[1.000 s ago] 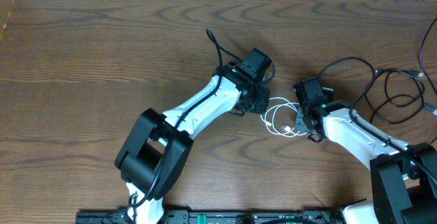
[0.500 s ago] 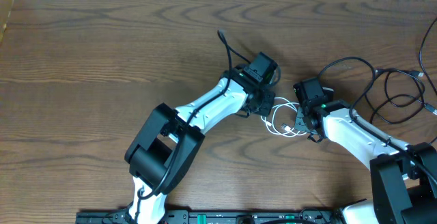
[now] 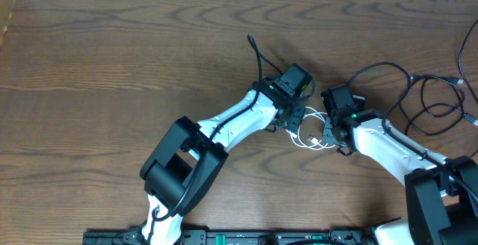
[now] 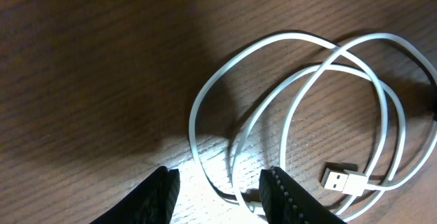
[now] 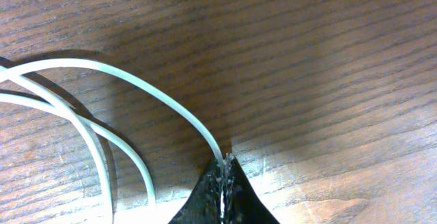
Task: Untangle cables
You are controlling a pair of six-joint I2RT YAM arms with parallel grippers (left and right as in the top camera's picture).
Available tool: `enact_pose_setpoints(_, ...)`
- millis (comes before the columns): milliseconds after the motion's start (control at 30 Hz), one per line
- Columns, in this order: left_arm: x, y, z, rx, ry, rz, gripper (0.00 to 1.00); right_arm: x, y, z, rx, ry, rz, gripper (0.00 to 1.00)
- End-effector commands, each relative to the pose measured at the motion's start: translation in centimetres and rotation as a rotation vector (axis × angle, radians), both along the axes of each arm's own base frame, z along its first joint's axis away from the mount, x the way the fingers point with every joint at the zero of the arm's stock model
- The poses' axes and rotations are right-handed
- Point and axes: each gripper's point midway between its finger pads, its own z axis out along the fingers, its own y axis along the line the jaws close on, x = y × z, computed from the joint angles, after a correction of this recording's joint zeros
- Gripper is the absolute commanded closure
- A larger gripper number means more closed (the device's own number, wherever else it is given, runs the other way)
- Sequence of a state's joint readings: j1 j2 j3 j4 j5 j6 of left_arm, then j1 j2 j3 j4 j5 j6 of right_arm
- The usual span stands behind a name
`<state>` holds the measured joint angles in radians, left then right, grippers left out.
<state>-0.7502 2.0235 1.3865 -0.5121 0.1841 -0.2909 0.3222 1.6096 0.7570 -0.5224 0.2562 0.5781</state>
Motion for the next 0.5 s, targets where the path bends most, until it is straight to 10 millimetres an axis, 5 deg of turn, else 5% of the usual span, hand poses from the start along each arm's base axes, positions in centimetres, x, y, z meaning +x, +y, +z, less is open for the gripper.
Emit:
enact_pose_setpoints(0, -0.2, 0.3, -0.9, 0.027, 0.0, -0.008, 0.56, -1.6, 0.1, -1.5, 0.007, 0.062, -0.008, 0.99)
enact_pose_setpoints(467, -1.2, 0.2, -3.2, 0.065, 0.042, -0.022, 0.56, -1.6, 0.1, -1.5, 0.007, 0.062, -0.008, 0.99)
